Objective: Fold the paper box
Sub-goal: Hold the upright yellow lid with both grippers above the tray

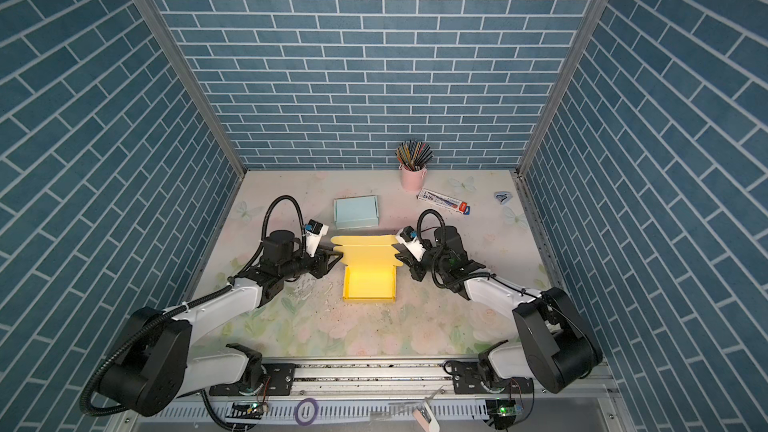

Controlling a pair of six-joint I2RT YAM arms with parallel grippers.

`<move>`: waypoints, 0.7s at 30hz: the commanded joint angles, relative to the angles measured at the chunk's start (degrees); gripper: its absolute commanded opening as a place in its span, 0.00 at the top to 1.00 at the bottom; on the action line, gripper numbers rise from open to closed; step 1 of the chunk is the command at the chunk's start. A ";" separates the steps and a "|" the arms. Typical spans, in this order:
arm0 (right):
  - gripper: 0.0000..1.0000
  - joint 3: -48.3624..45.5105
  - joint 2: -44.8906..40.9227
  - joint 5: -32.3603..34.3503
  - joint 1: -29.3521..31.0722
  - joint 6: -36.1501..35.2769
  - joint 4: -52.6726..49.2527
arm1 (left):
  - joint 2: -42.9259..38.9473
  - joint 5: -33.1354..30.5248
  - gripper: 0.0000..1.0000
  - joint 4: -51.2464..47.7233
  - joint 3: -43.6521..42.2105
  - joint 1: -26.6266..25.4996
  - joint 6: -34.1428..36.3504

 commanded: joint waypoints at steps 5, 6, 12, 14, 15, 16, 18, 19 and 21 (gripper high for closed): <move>1.00 1.26 0.51 0.84 -0.14 -0.64 -1.77 | -1.76 0.94 0.74 -1.02 1.70 -0.01 1.00; 1.00 1.26 0.48 0.87 -0.14 -0.64 -1.82 | -1.81 0.90 0.74 -1.12 1.70 -0.05 1.14; 1.00 1.78 0.91 1.29 -0.14 -0.93 -2.85 | -1.83 -0.81 0.72 -4.64 2.95 -2.06 3.73; 1.00 1.81 0.84 1.48 -0.21 -0.91 -2.98 | -1.99 -2.41 0.56 -4.64 2.58 -2.14 4.00; 1.00 1.83 0.87 1.55 -0.16 -0.96 -3.02 | -2.13 -3.02 0.42 -4.16 2.13 -2.15 4.00; 1.00 1.88 0.87 1.66 -0.14 -0.91 -3.07 | -2.30 -3.51 0.30 -4.19 2.18 -2.14 4.00; 1.00 1.88 0.99 1.83 -0.13 -0.96 -3.12 | -2.19 -4.12 0.22 -4.08 2.31 -1.80 4.02; 1.00 1.93 1.00 1.83 -0.13 -0.97 -3.17 | -2.05 -4.03 0.23 -3.82 2.39 -1.57 3.96; 1.00 1.92 1.08 1.90 -0.14 -0.97 -3.16 | -1.54 -3.37 0.28 -3.46 2.83 -1.22 3.99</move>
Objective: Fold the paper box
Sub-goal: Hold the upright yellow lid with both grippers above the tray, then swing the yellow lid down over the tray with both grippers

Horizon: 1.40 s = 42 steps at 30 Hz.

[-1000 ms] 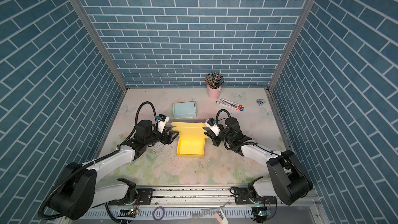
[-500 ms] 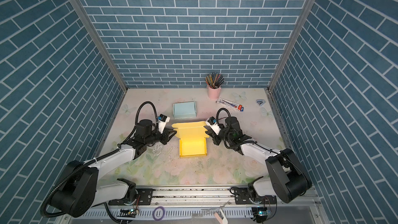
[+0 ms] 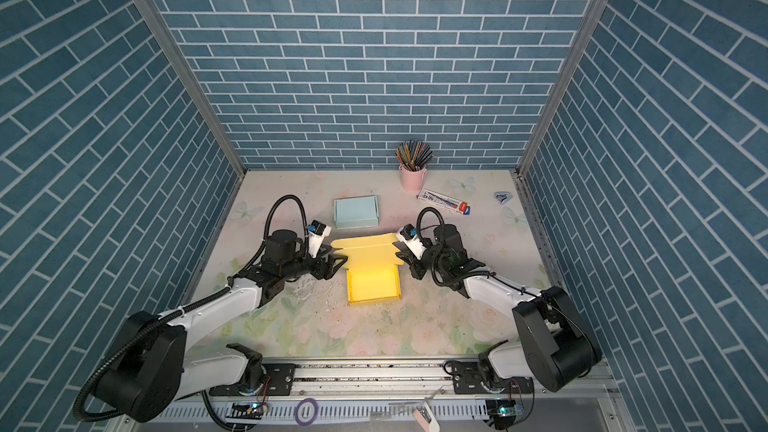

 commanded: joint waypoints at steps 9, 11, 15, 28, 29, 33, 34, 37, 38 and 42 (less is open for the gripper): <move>1.00 1.16 0.65 1.62 0.10 -1.35 -2.09 | 0.94 1.08 0.66 -0.24 2.35 0.30 1.09; 1.00 1.22 0.82 2.25 0.10 -1.34 -2.09 | 0.41 0.74 0.70 -0.40 1.90 0.09 0.87; 1.00 1.33 1.00 2.79 0.09 -1.03 -1.83 | 0.02 0.38 0.76 -1.20 1.91 -0.58 0.81; 1.00 1.07 0.12 3.38 0.26 -0.25 -1.47 | -0.38 -1.44 0.86 -2.66 2.67 -4.33 0.68; 1.00 0.98 0.04 3.65 0.27 0.03 -1.38 | -0.42 -1.82 0.88 -2.79 2.83 -4.61 0.59; 1.00 0.52 -0.62 4.70 0.85 0.81 -0.77 | -0.87 -4.70 0.98 -3.62 3.56 -5.99 -0.62; 1.00 0.42 -0.82 5.38 1.27 0.93 -0.69 | -1.16 -5.14 1.00 -3.34 3.70 -6.30 -1.09; 1.00 0.45 -1.20 7.24 2.30 1.38 -0.73 | -2.26 -6.14 1.00 -2.82 3.93 -7.50 -2.39; 1.00 0.57 -1.24 8.15 2.71 1.57 -0.54 | -2.53 -6.66 1.00 -2.79 4.11 -7.94 -2.73; 1.00 1.65 -1.29 14.62 6.13 1.77 -1.19 | -2.88 -11.78 1.00 -3.37 5.56 -10.82 -4.62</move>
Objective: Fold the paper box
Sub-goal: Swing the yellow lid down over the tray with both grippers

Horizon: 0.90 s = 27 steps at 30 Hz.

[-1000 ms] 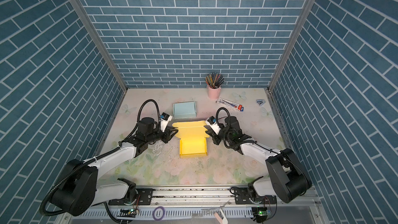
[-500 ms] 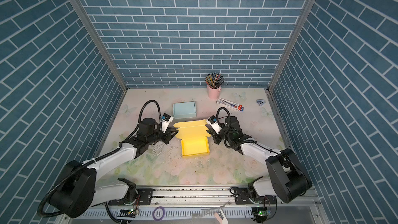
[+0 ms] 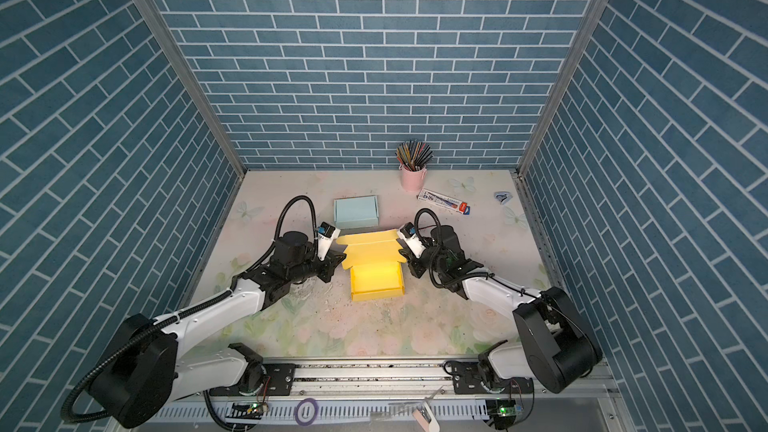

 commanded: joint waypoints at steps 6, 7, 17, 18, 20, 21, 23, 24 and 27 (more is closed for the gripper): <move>0.91 2.72 -0.10 7.65 6.28 1.55 -0.27 | -0.61 -10.60 1.00 3.32 4.10 -3.76 -6.43; 0.90 3.09 0.15 7.44 6.36 2.82 -0.03 | -0.39 -11.85 1.00 3.33 4.36 -4.13 -6.63; 0.87 8.29 5.08 13.52 7.17 15.62 -0.07 | 1.94 -17.89 1.00 7.76 3.88 -7.45 -7.86; 0.87 9.26 6.04 15.31 7.31 16.52 -0.79 | 2.64 -18.67 1.00 8.51 3.81 -7.87 -8.10; 0.88 10.94 7.50 18.29 7.66 17.69 -2.19 | 4.21 -20.40 1.00 9.59 3.82 -8.74 -8.27; 0.87 11.62 8.11 19.61 8.12 18.06 -2.54 | 5.05 -21.55 1.00 10.16 3.85 -9.22 -8.35; 0.87 12.56 9.02 20.70 8.86 17.71 -2.92 | 6.43 -22.51 1.00 12.14 3.67 -10.00 -8.45; 0.87 12.86 9.47 20.94 9.31 17.21 -2.86 | 7.17 -22.88 1.00 13.16 3.55 -10.22 -8.63; 0.87 13.33 10.37 22.52 10.64 15.14 -3.41 | 9.17 -24.61 1.00 15.95 3.32 -11.08 -9.16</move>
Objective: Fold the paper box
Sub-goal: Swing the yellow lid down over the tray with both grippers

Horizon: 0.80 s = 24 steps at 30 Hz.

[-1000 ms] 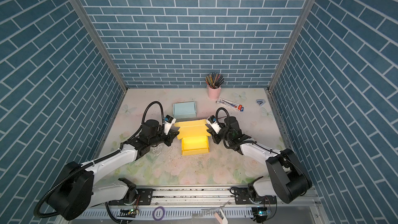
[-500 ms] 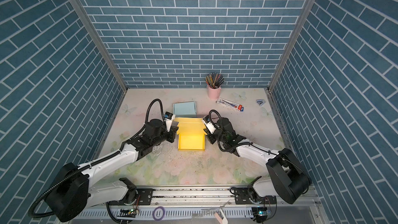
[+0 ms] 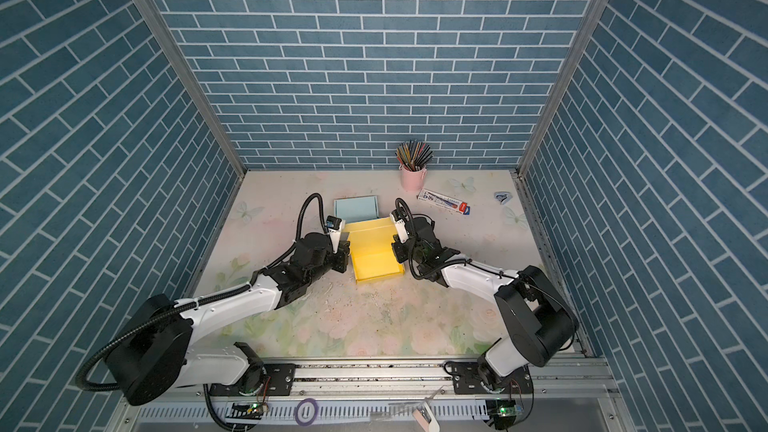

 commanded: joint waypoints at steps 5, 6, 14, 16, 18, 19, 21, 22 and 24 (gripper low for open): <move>0.87 -0.30 0.94 2.79 5.07 -2.47 2.61 | 4.02 -4.12 1.00 11.52 -0.72 -3.69 -3.65; 0.87 -0.91 1.03 3.89 5.52 -2.79 3.33 | 4.53 -5.60 1.00 12.32 -0.69 -4.47 -3.87; 0.84 -5.27 1.41 10.20 7.66 -3.37 9.44 | 8.50 -17.72 1.00 18.30 -2.37 -10.96 -5.27; 0.84 -6.70 1.09 11.33 8.01 -3.64 10.89 | 9.42 -19.16 1.00 20.21 -3.12 -12.09 -5.09; 0.84 -8.53 0.40 11.95 8.29 -3.62 12.56 | 10.47 -20.11 1.00 22.85 -4.46 -13.09 -5.25; 0.84 -9.40 0.02 12.08 8.31 -3.54 13.32 | 10.92 -20.69 1.00 23.88 -4.90 -13.58 -5.11; 0.84 -10.96 -0.81 12.17 8.60 -3.23 14.76 | 12.28 -22.04 1.00 26.01 -6.15 -14.46 -5.03; 0.84 -11.43 -1.12 12.19 8.66 -3.13 15.19 | 12.61 -22.45 1.00 26.81 -6.59 -14.77 -5.05; 0.85 -12.22 -1.73 12.50 9.03 -2.93 15.51 | 13.42 -23.45 1.00 27.77 -7.29 -15.64 -5.58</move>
